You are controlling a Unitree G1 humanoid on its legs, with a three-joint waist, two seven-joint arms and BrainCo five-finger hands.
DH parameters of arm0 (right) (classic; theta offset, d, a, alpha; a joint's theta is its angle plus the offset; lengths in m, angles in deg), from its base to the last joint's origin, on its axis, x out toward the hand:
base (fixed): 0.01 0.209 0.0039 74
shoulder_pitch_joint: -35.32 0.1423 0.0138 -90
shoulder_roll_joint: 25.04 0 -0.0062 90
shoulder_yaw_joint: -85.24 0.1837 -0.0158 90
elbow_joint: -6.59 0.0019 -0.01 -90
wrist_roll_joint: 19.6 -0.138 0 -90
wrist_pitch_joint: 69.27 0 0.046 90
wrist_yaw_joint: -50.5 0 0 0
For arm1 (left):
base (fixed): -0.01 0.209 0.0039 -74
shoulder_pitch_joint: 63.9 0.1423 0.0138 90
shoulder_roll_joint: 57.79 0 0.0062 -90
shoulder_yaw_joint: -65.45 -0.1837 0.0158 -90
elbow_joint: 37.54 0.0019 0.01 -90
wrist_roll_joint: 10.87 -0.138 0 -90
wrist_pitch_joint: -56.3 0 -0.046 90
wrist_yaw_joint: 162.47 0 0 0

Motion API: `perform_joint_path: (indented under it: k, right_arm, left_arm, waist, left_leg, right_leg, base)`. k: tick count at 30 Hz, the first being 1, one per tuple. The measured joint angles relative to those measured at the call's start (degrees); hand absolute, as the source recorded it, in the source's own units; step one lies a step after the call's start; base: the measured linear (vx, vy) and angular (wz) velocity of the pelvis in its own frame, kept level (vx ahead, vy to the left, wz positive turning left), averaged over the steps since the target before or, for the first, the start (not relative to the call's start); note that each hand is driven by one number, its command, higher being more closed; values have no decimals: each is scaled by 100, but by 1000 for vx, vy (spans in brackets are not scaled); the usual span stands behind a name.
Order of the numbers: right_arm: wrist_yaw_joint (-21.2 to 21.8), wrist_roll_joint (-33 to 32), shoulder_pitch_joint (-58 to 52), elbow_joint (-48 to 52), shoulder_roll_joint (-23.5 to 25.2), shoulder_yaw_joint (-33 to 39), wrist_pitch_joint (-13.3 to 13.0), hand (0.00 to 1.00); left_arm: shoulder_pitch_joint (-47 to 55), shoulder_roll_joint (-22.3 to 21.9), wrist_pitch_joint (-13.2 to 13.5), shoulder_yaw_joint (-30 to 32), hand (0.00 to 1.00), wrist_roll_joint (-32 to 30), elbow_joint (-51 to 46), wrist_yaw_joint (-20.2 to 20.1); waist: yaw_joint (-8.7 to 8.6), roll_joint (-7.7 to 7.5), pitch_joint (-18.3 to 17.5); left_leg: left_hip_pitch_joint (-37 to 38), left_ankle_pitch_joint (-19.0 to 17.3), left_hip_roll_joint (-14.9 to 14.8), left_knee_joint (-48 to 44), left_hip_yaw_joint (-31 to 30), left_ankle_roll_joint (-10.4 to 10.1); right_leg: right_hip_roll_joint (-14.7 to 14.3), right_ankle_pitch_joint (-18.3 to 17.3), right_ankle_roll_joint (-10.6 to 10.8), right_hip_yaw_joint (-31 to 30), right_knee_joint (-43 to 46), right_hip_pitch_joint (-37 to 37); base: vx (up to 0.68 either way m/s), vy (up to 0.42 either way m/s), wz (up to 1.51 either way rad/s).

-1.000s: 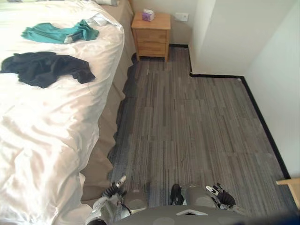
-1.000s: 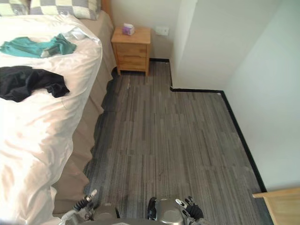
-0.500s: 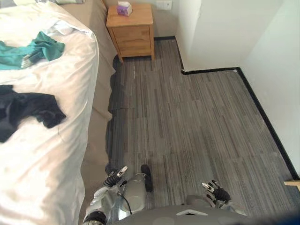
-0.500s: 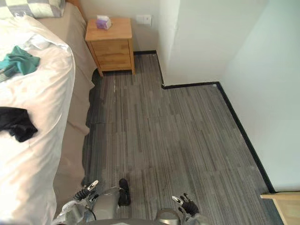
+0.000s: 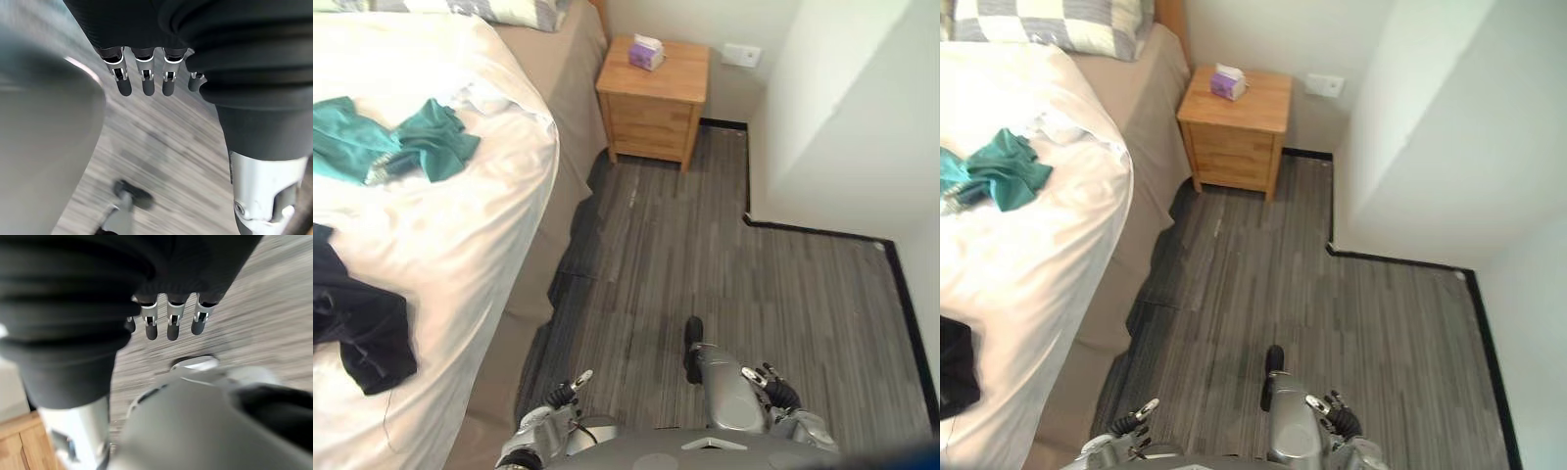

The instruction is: Tidy the bed and pick cloth on bed and put in laundry

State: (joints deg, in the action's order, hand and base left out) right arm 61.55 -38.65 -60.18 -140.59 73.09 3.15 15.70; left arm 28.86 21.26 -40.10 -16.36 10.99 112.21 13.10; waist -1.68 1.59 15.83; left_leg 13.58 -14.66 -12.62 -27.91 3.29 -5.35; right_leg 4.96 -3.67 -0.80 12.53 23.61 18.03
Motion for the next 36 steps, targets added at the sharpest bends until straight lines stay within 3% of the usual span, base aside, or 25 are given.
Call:
perform_joint_path:
  k: [2, 3, 5, 6, 8, 9, 10, 11, 12, 14, 15, 16, 17, 19, 21, 24, 26, 27, 28, 29, 30, 31, 32, 33, 36]
  right_arm:
    - [-11, -113, 26, 6, -80, -23, 122, 0]
    - [-7, -96, 29, 2, -91, -27, 165, 0]
    - [27, 47, -12, -15, -78, -32, 234, 0]
    - [106, 192, -14, -12, -72, -33, 244, 0]
    - [208, 430, 21, -2, -87, -29, 253, 0]
    - [250, 579, 9, -1, -108, -30, 288, 0]
    - [252, 609, 9, 1, -112, -36, 292, 0]
    - [252, 643, -3, -1, -120, -46, 299, 0]
    - [243, 639, -43, -13, -117, -129, 300, 0]
    - [244, 638, -32, -38, -89, -277, 282, 0]
    - [249, 638, 37, -73, -10, -284, 271, 0]
    - [247, 638, 131, -162, 17, -253, 249, 0]
    - [250, 630, 291, -240, 74, -214, 208, 0]
    - [236, 532, 392, -239, 244, -155, 149, 0]
    - [252, 373, 405, -235, 247, -130, 75, 0]
    - [250, 125, 388, -222, 240, -78, -10, 0]
    - [189, -108, 301, -173, 260, 68, -36, 0]
    - [154, -141, 279, -130, 274, 105, -30, 0]
    - [102, -182, 247, -111, 293, 137, -8, 0]
    - [55, -222, 172, -126, 358, 198, 30, 0]
    - [37, -236, 131, -140, 391, 221, 46, 0]
    - [5, -257, 206, -247, 376, 282, 93, 0]
    - [-1, -295, 297, -264, 257, 320, 161, 0]
    - [-1, -381, 329, -272, 239, 381, 215, 0]
    - [-9, -648, 341, -291, 271, 500, 443, 0]
  left_arm:
    - [-9, 19, 216, 45, 0, 5, -19, 9]
    - [-43, 11, 274, 46, 0, 4, -20, -10]
    - [-78, 38, 329, 84, 0, 4, -25, -58]
    - [-79, 19, 362, 89, 0, 81, -63, -116]
    - [-75, -15, 394, 85, 0, 251, -125, -191]
    - [-69, -48, 448, 77, 0, 364, -134, -197]
    - [-67, -44, 448, 75, 0, 383, -126, -199]
    - [-60, -43, 443, 73, 0, 395, -99, -199]
    - [-51, -20, 440, 72, 0, 399, -35, -162]
    - [-38, 95, 427, 76, 0, 449, 29, -159]
    - [-7, 130, 427, 78, 0, 463, 21, -148]
    - [-30, 136, 431, 90, 0, 514, -4, -115]
    - [-91, 121, 383, 81, 0, 514, 4, -30]
    - [-107, 169, 262, -41, 0, 500, 5, 49]
    - [-111, 221, 174, -278, 0, 488, 10, 94]
    - [-100, 216, 153, -434, 0, 527, 12, 98]
    - [-21, 186, 188, -667, 0, 630, 7, 53]
    - [-17, 197, 209, -717, 0, 631, 6, 50]
    - [-15, 240, 222, -792, 0, 634, 4, 45]
    - [7, 336, 226, -804, 0, 659, -8, 9]
    - [11, 417, 234, -777, 0, 688, 7, -24]
    - [31, 355, 244, -753, 0, 731, -9, -36]
    - [104, 210, 237, -685, 0, 798, 0, -70]
    - [144, 148, 230, -609, 0, 797, -4, -104]
    - [179, 133, 221, -523, 0, 694, -8, -205]
  waist:
    - [-93, 158, 3]
    - [-89, 231, 5]
    - [-53, 154, 97]
    - [-30, 121, 118]
    - [-29, 114, 120]
    - [-42, 117, 123]
    - [-66, 121, 120]
    - [-74, 124, 117]
    - [-65, 75, 94]
    - [-45, -104, 1]
    - [-28, -219, -95]
    - [104, -361, -97]
    - [149, -369, -103]
    - [83, -394, -117]
    - [16, -399, -114]
    - [11, -261, -46]
    - [-74, -132, -117]
    - [-88, -135, -121]
    - [-103, -178, -137]
    - [-102, -415, -214]
    - [-85, -504, -209]
    - [64, -303, -223]
    - [112, -24, -209]
    - [115, 100, -216]
    - [108, 90, -251]
  left_leg:
    - [-770, 696, -474, -1880, -97, -162]
    - [-1015, 460, -558, -2507, -26, -148]
    - [-1272, 16, -399, -2830, 306, -70]
    - [-1426, -210, -150, -2446, 592, -25]
    - [-1686, -305, 193, -1511, 995, 41]
    - [-1846, -198, 344, -371, 1797, 78]
    - [-1867, -83, 349, 71, 2257, 110]
    - [-1860, 63, 270, 567, 3166, 226]
    - [-1843, 238, 123, 875, 4488, 598]
    - [-1815, 356, 202, 899, 4957, 987]
    - [-1874, 286, 383, 889, 4955, 1062]
    - [-1908, 60, 512, 779, 4869, 1207]
    - [-1911, -84, 585, 659, 4596, 1416]
    - [-1746, -231, 751, 662, 3987, 1528]
    - [-1452, -258, 878, 836, 3277, 1514]
    - [-844, -158, 966, 1357, 2205, 1346]
    - [-574, 2, 888, 1761, 1269, 1082]
    - [-568, 42, 880, 1817, 1059, 1014]
    - [-566, 74, 898, 1888, 724, 881]
    - [-560, 27, 1018, 1898, 481, 674]
    - [-542, -23, 1094, 1893, 371, 567]
    - [-546, -77, 934, 1869, 263, 421]
    - [-596, -84, 619, 1847, 251, 254]
    - [-549, -63, 498, 1881, 241, 199]
    - [-414, 95, 332, 1943, 216, 33]
  right_leg:
    - [-283, -477, -106, 240, -17, -537]
    - [-357, -568, -125, 273, -146, -850]
    - [-340, -645, -159, 319, -458, -1529]
    - [-243, -704, -126, 363, -657, -1856]
    - [-93, -835, -59, 443, -858, -2112]
    - [56, -913, 58, 657, -1019, -2340]
    - [78, -928, 73, 809, -1096, -2447]
    - [100, -973, 132, 1041, -1189, -2604]
    - [128, -1163, 269, 1358, -1208, -2791]
    - [275, -1376, 488, 1639, -1160, -2898]
    - [458, -1495, 645, 1786, -1042, -2896]
    - [640, -1613, 848, 1837, -586, -2833]
    - [910, -1544, 960, 1790, 395, -2581]
    - [1250, -1124, 780, 1420, 2179, -2040]
    - [1244, -1312, 768, 1229, 2820, -1816]
    - [825, -1454, 607, 751, 2312, -1396]
    - [291, -1398, 668, -109, 1032, -995]
    - [209, -1296, 694, -370, 643, -912]
    - [156, -894, 699, -830, -162, -825]
    - [233, 154, 685, -1224, -914, -813]
    - [308, 215, 746, -1311, -895, -801]
    - [194, 11, 675, -1273, -773, -814]
    - [-52, 42, 615, -1234, -756, -866]
    - [-158, 4, 560, -1222, -713, -911]
    - [-287, -227, 413, -1218, -508, -1017]
  base:
    - [546, -353, 32]
    - [483, -240, 26]
    - [420, -175, 19]
    - [405, -135, 17]
    - [268, -40, 28]
    - [257, 9, 54]
    - [407, 26, 76]
    - [387, 74, 105]
    - [409, 95, 105]
    - [424, 108, 97]
    - [531, 102, 80]
    - [674, 112, 82]
    - [567, 88, 78]
    - [600, 76, 154]
    - [594, -27, 200]
    - [477, -203, 197]
    - [392, -305, 208]
    - [347, -361, 211]
    - [329, -404, 205]
    - [331, -431, 197]
    - [344, -440, 131]
    - [298, -406, 67]
    - [300, -409, 48]
    - [199, -281, 38]
    - [100, -200, 30]
